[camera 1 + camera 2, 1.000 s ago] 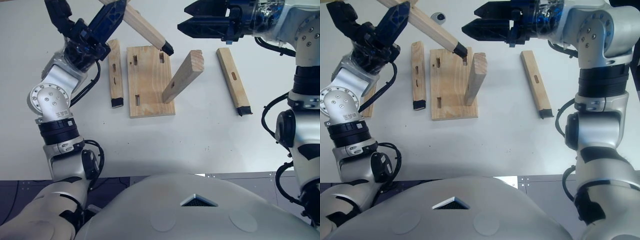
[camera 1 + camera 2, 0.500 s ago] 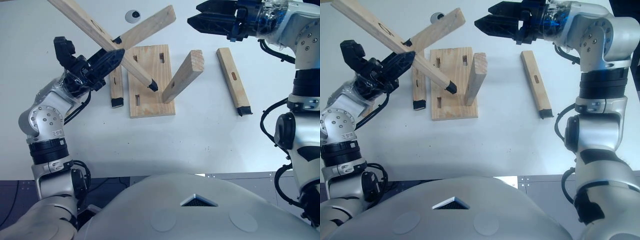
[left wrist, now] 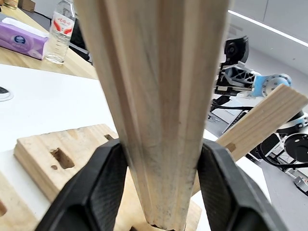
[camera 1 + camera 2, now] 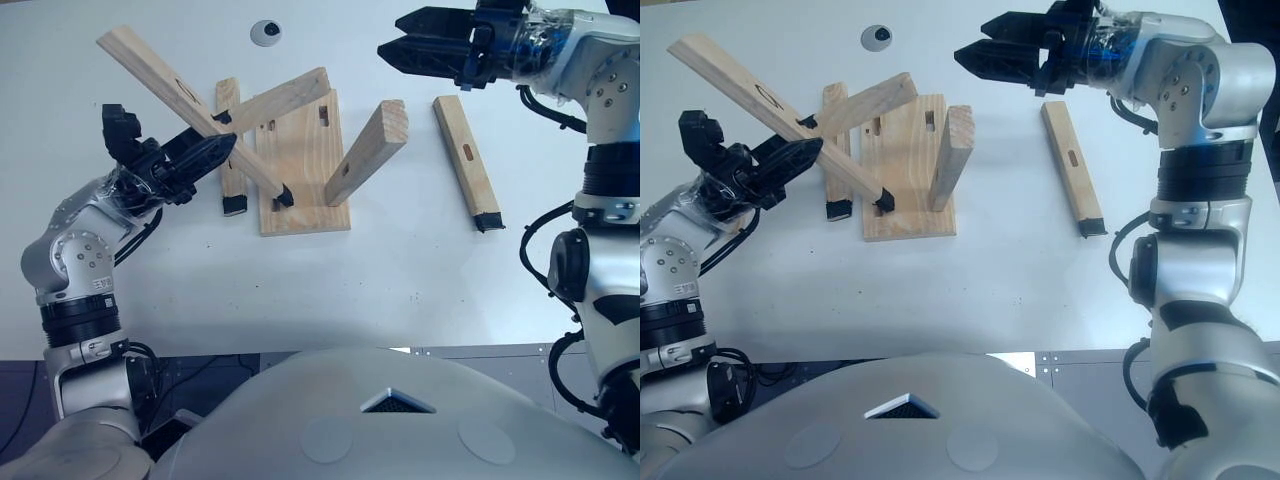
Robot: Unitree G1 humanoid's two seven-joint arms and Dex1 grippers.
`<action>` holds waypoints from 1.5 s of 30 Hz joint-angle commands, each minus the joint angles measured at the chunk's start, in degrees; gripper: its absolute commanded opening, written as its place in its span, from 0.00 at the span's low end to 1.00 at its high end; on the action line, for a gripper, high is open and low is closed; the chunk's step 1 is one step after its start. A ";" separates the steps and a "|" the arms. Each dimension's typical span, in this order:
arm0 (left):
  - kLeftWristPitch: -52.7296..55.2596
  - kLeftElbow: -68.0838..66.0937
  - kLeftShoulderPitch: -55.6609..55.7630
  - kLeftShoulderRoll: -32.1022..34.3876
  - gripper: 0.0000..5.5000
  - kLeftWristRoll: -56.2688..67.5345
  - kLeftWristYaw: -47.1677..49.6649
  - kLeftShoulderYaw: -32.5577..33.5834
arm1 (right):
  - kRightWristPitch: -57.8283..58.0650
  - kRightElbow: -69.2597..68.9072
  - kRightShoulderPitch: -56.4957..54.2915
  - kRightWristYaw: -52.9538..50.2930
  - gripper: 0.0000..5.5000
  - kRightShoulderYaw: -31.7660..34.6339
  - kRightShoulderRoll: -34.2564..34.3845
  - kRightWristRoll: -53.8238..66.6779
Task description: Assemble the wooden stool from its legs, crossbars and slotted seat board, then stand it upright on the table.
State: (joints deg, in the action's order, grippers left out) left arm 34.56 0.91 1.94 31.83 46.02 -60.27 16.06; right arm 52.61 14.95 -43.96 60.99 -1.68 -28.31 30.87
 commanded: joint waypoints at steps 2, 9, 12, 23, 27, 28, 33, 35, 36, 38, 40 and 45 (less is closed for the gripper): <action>-2.83 -0.58 -0.69 1.35 0.38 -2.82 -1.36 -0.51 | -0.98 0.87 -0.32 0.38 0.80 -0.69 -1.77 -1.31; -4.25 -0.71 -0.46 1.36 0.38 -4.01 -2.13 -0.68 | -1.49 1.79 -0.78 0.94 0.80 -1.12 -1.95 -1.71; -3.66 -0.09 -0.45 1.73 0.38 -3.52 -2.25 -0.11 | -1.54 1.85 -0.72 1.02 0.80 -1.13 -1.98 -1.83; -3.82 0.49 -0.93 2.48 0.38 -3.61 -2.70 -0.17 | -1.77 2.00 -0.56 0.95 0.80 -1.31 -1.42 -2.11; -6.35 -0.42 -1.31 2.00 0.38 -5.88 -3.15 -1.86 | -1.72 1.79 -0.37 0.83 0.80 -1.47 -1.41 -2.16; -6.69 -0.62 -1.36 2.08 0.38 -6.19 -3.28 -2.11 | -1.67 1.72 -0.34 0.83 0.80 -1.48 -1.42 -2.12; -8.44 -1.53 -1.73 3.51 0.38 -7.91 -4.87 -3.25 | -1.67 1.77 -0.17 0.77 0.80 -1.38 -1.53 -2.11; -8.64 -1.82 -1.58 4.16 0.38 -8.25 -5.64 -3.69 | -1.59 1.62 -0.01 0.68 0.80 -1.34 -1.53 -2.07; -8.70 -2.04 -1.43 4.70 0.38 -8.44 -6.22 -4.08 | -1.57 1.55 0.04 0.57 0.80 -1.32 -1.46 -2.07; -8.80 -2.55 -1.03 5.69 0.38 -8.86 -7.19 -4.75 | -1.46 1.31 0.11 0.47 0.80 -1.34 -1.25 -1.94; -8.81 -3.18 -0.17 6.62 0.38 -9.14 -7.91 -5.18 | -1.38 1.03 0.18 0.41 0.80 -1.43 -0.99 -1.80; -8.70 -5.25 2.86 7.86 0.38 -9.09 -9.26 -5.50 | -0.60 -1.13 1.30 -0.33 0.80 -1.06 -0.87 -1.08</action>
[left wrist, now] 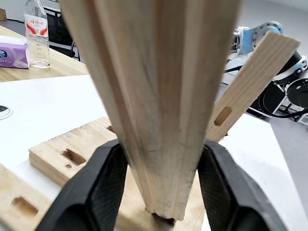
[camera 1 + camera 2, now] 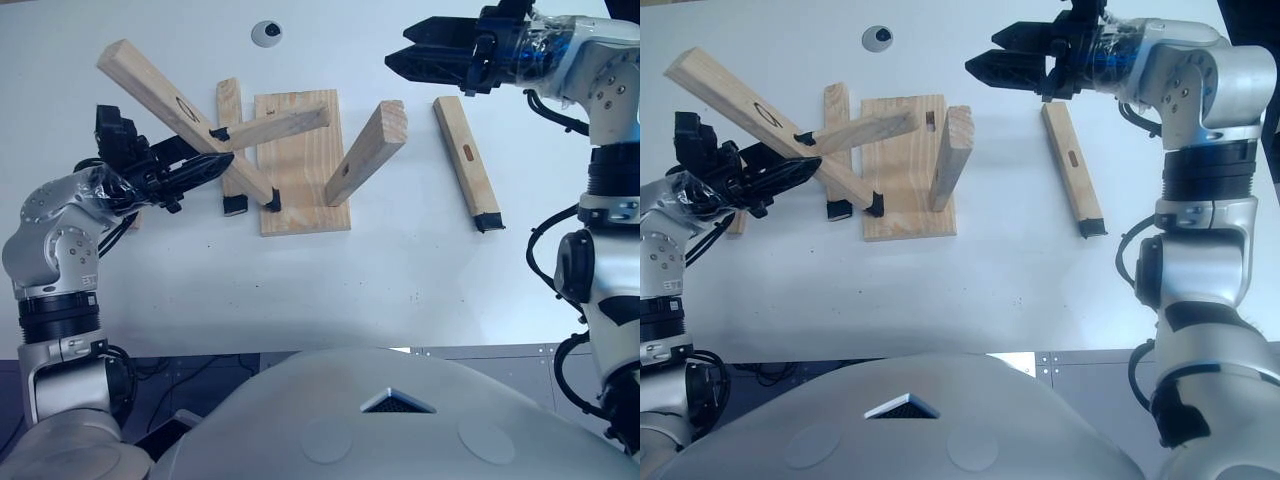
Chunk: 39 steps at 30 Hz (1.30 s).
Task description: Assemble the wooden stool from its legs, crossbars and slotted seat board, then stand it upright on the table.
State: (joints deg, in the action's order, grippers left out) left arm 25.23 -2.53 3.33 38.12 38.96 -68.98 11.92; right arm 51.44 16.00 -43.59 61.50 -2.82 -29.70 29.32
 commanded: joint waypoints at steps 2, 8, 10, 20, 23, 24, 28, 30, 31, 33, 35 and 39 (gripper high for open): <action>0.80 -2.00 2.23 1.72 0.38 -1.98 -0.79 -1.50 | 0.85 -2.96 1.17 -1.07 0.80 0.10 0.61 0.78; -3.17 -0.85 1.63 0.69 0.38 -4.93 -1.06 -3.40 | 1.05 -3.57 1.49 -1.16 0.80 0.08 0.67 0.97; -4.70 -0.64 1.39 0.43 0.38 -5.63 -1.03 -4.08 | 1.12 -3.67 1.60 -1.15 0.80 0.10 0.58 0.99; -9.11 0.16 1.02 -0.93 0.38 -5.65 0.38 -3.73 | 2.05 -3.82 1.42 -1.21 0.80 0.41 0.88 1.59; -10.62 -0.02 0.96 -1.80 0.38 -5.54 0.67 -3.30 | 2.07 -3.94 1.54 -1.53 0.80 0.31 0.79 1.97; -10.82 0.03 0.79 -1.91 0.38 -5.58 0.73 -3.21 | 2.10 -3.95 1.54 -1.59 0.80 0.28 0.75 2.07; -11.24 -0.32 0.10 -2.20 0.38 -5.17 0.42 -2.64 | 2.02 -3.64 1.41 -1.38 0.80 0.36 0.32 2.22; -11.66 -0.28 -0.48 -2.44 0.38 -5.19 0.37 -2.45 | 1.78 -3.13 1.22 -1.05 0.80 0.50 -0.09 2.16; -12.02 -0.15 -0.79 -2.56 0.38 -5.32 0.42 -2.42 | 1.71 -2.92 1.12 -0.92 0.80 0.57 -0.25 2.13; -12.85 0.45 -1.85 -2.69 0.38 -5.57 0.38 -2.54 | 1.77 -2.70 0.95 -0.65 0.80 0.79 -0.57 2.15; -13.39 1.18 -2.64 -2.73 0.38 -5.58 0.42 -2.62 | 1.81 -2.65 0.91 -0.52 0.80 0.92 -0.64 2.10; -14.36 3.46 -4.31 -2.75 0.38 -5.92 0.49 -3.35 | 2.17 -3.68 1.24 1.74 0.80 1.53 -1.91 3.32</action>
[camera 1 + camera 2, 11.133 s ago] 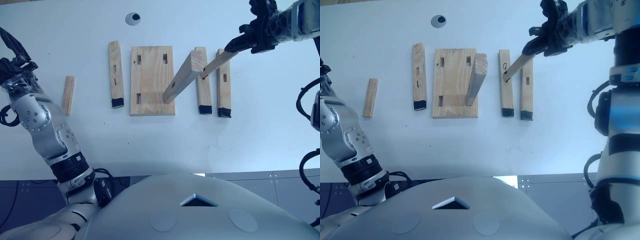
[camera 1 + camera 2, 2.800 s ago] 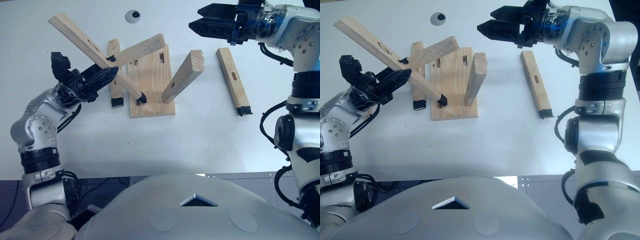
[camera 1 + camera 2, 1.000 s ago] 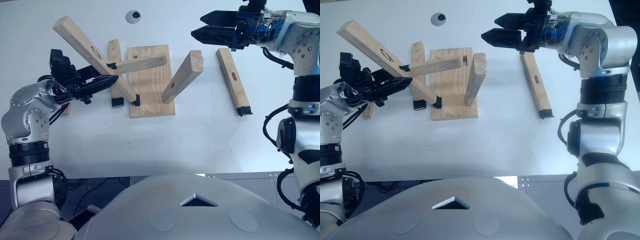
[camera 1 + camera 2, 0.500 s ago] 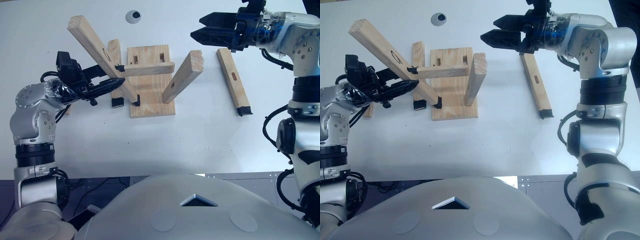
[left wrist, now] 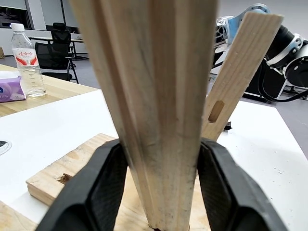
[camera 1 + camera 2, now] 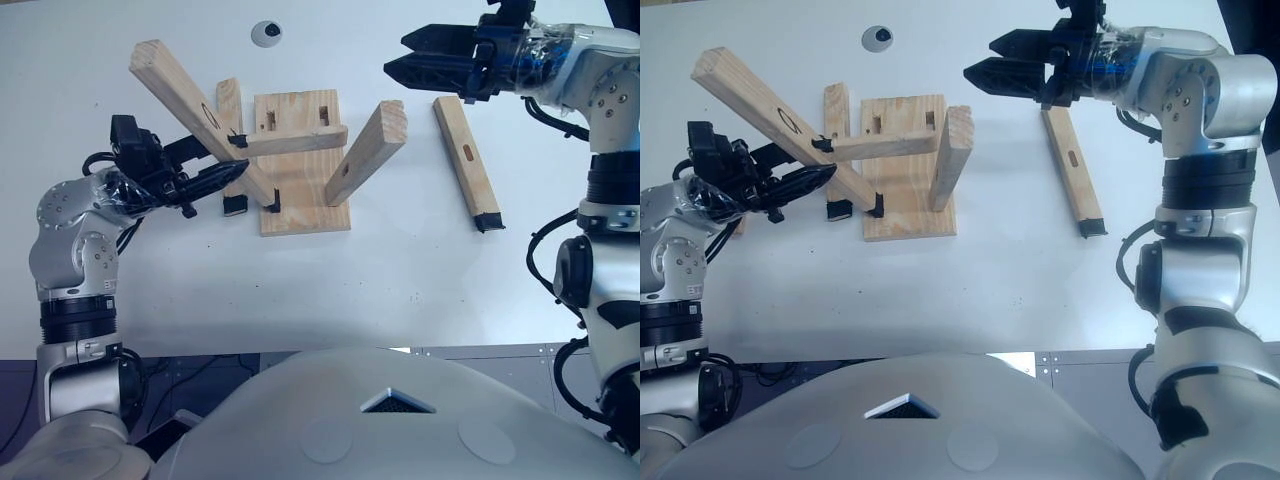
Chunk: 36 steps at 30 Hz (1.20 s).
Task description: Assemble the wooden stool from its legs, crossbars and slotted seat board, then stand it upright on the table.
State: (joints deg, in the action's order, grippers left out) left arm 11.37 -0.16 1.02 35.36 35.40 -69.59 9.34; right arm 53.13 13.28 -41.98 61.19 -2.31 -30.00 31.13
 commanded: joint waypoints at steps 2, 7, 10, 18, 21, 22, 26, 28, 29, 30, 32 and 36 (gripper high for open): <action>-0.97 1.91 -2.88 0.10 0.38 -2.49 1.19 -1.09 | 0.81 -2.47 0.49 5.40 0.80 1.57 -3.37 3.27; -0.98 2.86 -4.35 0.46 0.38 -2.13 1.31 -1.07 | 0.77 -5.56 2.53 11.24 0.80 4.11 -6.79 6.92; -1.11 2.70 -4.75 0.46 0.38 -2.10 1.51 -0.86 | -0.82 -8.94 4.11 13.05 0.80 4.84 -8.25 7.77; -1.15 3.19 -5.66 0.38 0.38 -1.69 2.08 -0.67 | -7.92 -20.30 10.88 14.45 0.80 1.47 -9.74 6.26; -0.89 3.31 -5.71 0.56 0.38 -1.53 2.11 -0.76 | -7.52 -22.20 12.13 13.16 0.80 0.92 -9.15 7.16; -0.85 3.34 -5.73 0.61 0.38 -1.50 2.09 -0.79 | -7.31 -22.66 12.39 12.73 0.80 0.79 -8.98 7.46; -0.87 3.08 -5.42 0.68 0.38 -1.51 2.04 -0.83 | -6.26 -25.24 13.20 11.24 0.80 0.37 -8.01 9.44; -0.88 3.05 -5.42 0.72 0.38 -1.52 2.07 -0.82 | -5.94 -25.97 13.31 10.44 0.80 0.16 -7.82 10.38; -0.88 3.08 -5.44 0.74 0.38 -1.52 2.09 -0.82 | -5.89 -26.25 13.33 9.94 0.80 -0.03 -7.60 10.72; -0.92 2.85 -5.24 0.77 0.38 -1.57 1.99 -0.89 | -5.92 -26.41 13.35 9.26 0.77 -0.19 -7.16 10.86; -0.99 2.58 -4.98 0.79 0.38 -1.64 1.87 -0.98 | -5.98 -26.50 13.32 8.10 0.70 -0.42 -6.46 11.07; -1.03 2.59 -4.97 0.87 0.38 -1.62 1.75 -1.05 | -5.77 -26.78 13.27 6.39 0.58 -0.74 -5.42 11.79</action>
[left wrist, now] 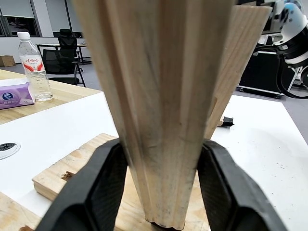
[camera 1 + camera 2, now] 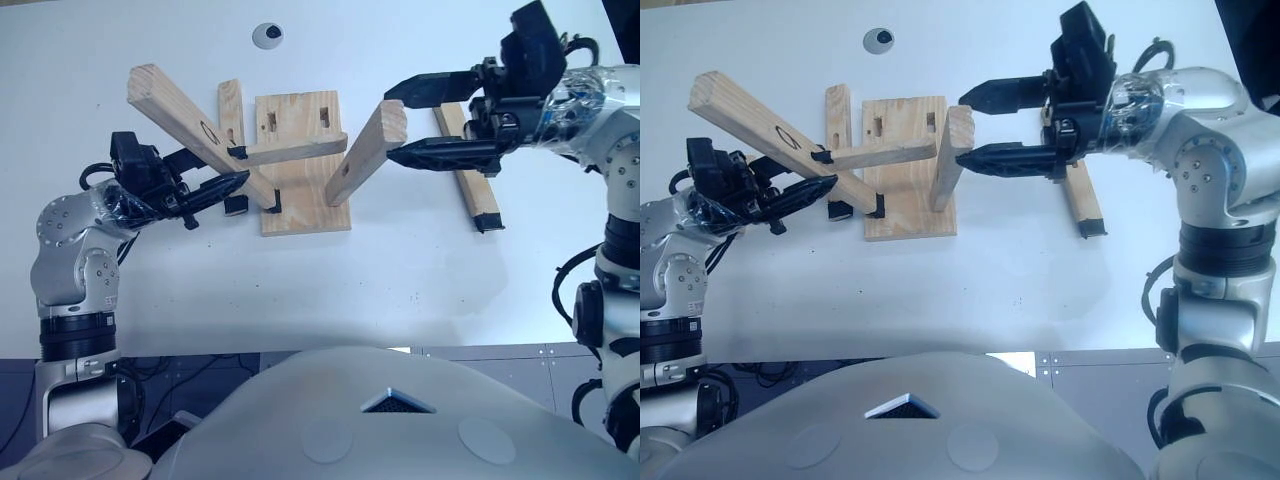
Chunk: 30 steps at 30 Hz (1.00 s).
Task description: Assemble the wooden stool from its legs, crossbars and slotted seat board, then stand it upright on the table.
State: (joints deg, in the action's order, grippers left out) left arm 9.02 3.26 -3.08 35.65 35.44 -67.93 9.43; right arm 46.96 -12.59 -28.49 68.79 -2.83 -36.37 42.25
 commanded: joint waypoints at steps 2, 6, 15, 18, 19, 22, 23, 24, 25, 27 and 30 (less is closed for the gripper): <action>1.24 -1.10 -0.62 0.57 0.38 -1.69 -0.05 -1.23 | 0.47 -1.01 -0.21 -1.72 0.50 -0.47 1.25 1.04; 1.14 -1.10 -0.53 0.51 0.38 -1.69 -0.04 -1.23 | 0.38 -0.68 -0.13 -2.11 0.41 -0.62 1.01 1.54; 0.48 -0.10 -2.18 -0.47 0.38 -1.41 0.99 -1.06 | -1.34 4.14 -1.65 -0.36 0.41 -0.73 -1.27 -0.81; 0.13 0.69 -2.82 -0.54 0.38 -1.45 1.17 -1.21 | -2.37 5.85 -2.27 -0.41 0.41 -1.05 -1.13 -2.03; -0.04 1.02 -3.08 -0.52 0.38 -1.51 1.20 -1.33 | -2.56 6.20 -2.47 -0.48 0.41 -1.13 -1.02 -2.24; -0.45 2.08 -3.79 -0.39 0.38 -1.69 1.18 -1.84 | -3.09 7.05 -3.04 -0.90 0.41 -1.65 -0.73 -2.75; -0.64 2.40 -4.07 -0.31 0.38 -1.84 1.18 -1.98 | -3.25 7.49 -3.36 -1.09 0.40 -1.84 -0.64 -3.01; -0.77 2.58 -4.26 -0.24 0.38 -1.91 1.21 -2.07 | -3.35 7.81 -3.59 -1.21 0.40 -1.96 -0.56 -3.23; -0.89 2.69 -4.40 -0.20 0.38 -1.96 1.23 -2.12 | -3.49 8.12 -3.80 -1.30 0.40 -2.07 -0.51 -3.49; -1.16 2.79 -4.59 -0.20 0.38 -2.13 1.38 -2.28 | -3.84 8.69 -4.08 -1.54 0.40 -2.21 -0.47 -3.99; -1.47 2.86 -4.60 -0.07 0.38 -2.61 1.56 -2.70 | -4.23 9.15 -4.49 -1.74 0.40 -2.52 -0.31 -4.26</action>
State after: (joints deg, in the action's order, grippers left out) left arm 6.56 6.24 -6.54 35.16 35.05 -66.16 8.54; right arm 42.51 -4.42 -32.44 68.42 -4.60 -36.61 40.07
